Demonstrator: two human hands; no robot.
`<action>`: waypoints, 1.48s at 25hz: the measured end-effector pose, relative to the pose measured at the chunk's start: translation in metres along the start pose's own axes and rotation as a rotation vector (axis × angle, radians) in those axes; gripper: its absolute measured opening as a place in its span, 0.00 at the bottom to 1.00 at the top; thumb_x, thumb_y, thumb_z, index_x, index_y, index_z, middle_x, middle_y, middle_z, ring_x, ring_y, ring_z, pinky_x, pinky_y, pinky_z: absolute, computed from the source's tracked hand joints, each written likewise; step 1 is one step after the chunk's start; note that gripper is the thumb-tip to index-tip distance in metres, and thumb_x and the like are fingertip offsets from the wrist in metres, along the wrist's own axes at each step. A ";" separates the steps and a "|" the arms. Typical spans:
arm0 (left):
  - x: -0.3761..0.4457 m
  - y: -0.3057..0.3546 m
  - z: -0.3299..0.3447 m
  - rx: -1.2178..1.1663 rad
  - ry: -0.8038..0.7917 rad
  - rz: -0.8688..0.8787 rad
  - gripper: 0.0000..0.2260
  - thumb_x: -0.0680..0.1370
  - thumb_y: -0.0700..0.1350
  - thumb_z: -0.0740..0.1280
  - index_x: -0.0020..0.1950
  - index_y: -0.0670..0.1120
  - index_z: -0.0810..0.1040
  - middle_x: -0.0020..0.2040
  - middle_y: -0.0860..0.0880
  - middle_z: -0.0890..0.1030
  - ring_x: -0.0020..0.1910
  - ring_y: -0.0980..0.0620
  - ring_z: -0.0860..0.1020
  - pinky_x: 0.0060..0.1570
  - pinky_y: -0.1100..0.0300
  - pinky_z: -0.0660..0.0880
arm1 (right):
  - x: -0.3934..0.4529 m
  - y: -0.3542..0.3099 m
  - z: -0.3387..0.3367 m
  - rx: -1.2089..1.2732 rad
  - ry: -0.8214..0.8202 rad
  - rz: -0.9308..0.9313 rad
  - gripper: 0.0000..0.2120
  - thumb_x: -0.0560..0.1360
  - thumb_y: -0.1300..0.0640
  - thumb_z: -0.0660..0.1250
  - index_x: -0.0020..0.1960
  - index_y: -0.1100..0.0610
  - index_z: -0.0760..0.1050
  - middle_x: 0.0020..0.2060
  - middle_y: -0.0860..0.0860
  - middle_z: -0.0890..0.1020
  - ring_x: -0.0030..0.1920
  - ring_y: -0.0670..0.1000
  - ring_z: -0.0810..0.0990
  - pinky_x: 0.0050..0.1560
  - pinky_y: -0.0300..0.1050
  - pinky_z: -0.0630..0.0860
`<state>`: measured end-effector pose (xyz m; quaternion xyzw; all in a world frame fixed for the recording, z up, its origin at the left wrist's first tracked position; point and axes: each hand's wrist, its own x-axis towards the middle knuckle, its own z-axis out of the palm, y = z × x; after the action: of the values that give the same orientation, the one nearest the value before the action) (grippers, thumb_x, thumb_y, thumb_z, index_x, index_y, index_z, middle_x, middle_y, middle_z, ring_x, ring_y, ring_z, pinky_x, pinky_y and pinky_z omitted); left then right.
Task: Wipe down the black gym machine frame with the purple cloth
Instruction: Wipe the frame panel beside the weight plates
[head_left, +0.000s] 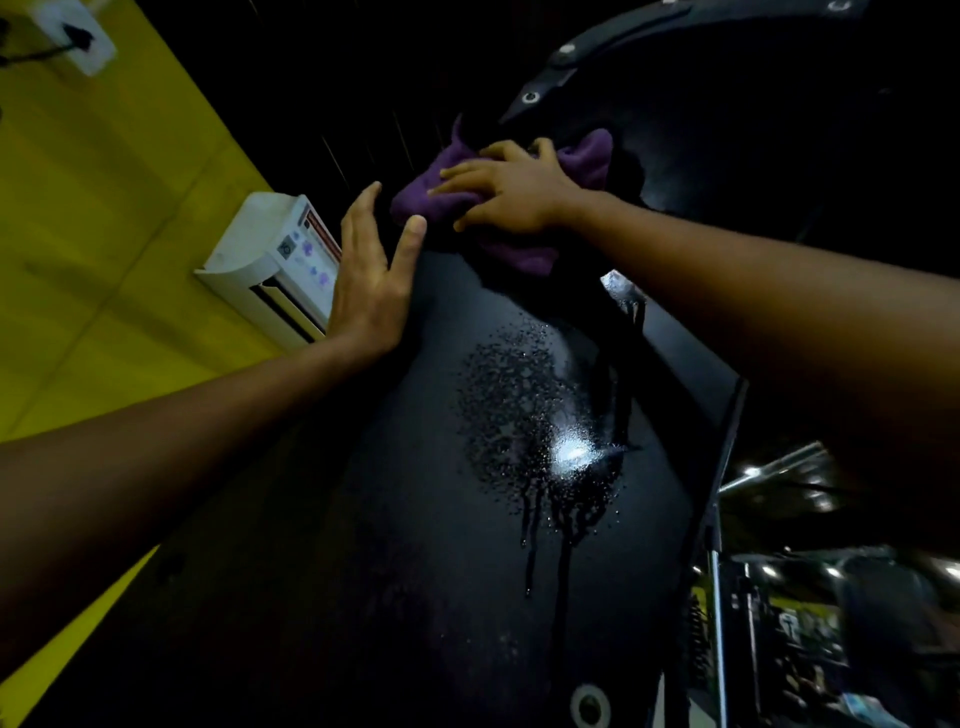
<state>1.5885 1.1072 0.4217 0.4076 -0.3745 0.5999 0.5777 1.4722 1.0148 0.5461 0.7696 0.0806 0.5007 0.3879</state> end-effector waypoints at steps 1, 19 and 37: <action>-0.001 0.001 0.000 -0.002 0.004 -0.005 0.32 0.77 0.58 0.52 0.76 0.42 0.56 0.75 0.44 0.60 0.73 0.51 0.60 0.65 0.69 0.55 | -0.002 0.004 0.000 0.010 0.022 0.002 0.22 0.77 0.43 0.60 0.71 0.39 0.64 0.73 0.38 0.62 0.74 0.50 0.55 0.70 0.59 0.48; -0.002 -0.004 -0.003 0.035 0.028 0.065 0.37 0.73 0.66 0.50 0.73 0.42 0.62 0.71 0.44 0.66 0.69 0.51 0.65 0.70 0.49 0.62 | -0.041 0.043 -0.010 0.095 0.058 0.131 0.22 0.75 0.49 0.57 0.69 0.38 0.67 0.72 0.38 0.63 0.74 0.52 0.56 0.68 0.59 0.49; 0.003 0.001 -0.003 0.363 -0.164 0.165 0.26 0.81 0.55 0.44 0.54 0.38 0.74 0.49 0.41 0.72 0.50 0.44 0.71 0.50 0.55 0.64 | -0.063 0.044 -0.002 -0.017 0.067 0.242 0.24 0.77 0.37 0.56 0.72 0.37 0.60 0.75 0.41 0.58 0.76 0.55 0.51 0.69 0.67 0.45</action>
<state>1.5874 1.1109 0.4229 0.5205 -0.3382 0.6675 0.4113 1.4277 0.9533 0.5318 0.7533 -0.0043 0.5699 0.3284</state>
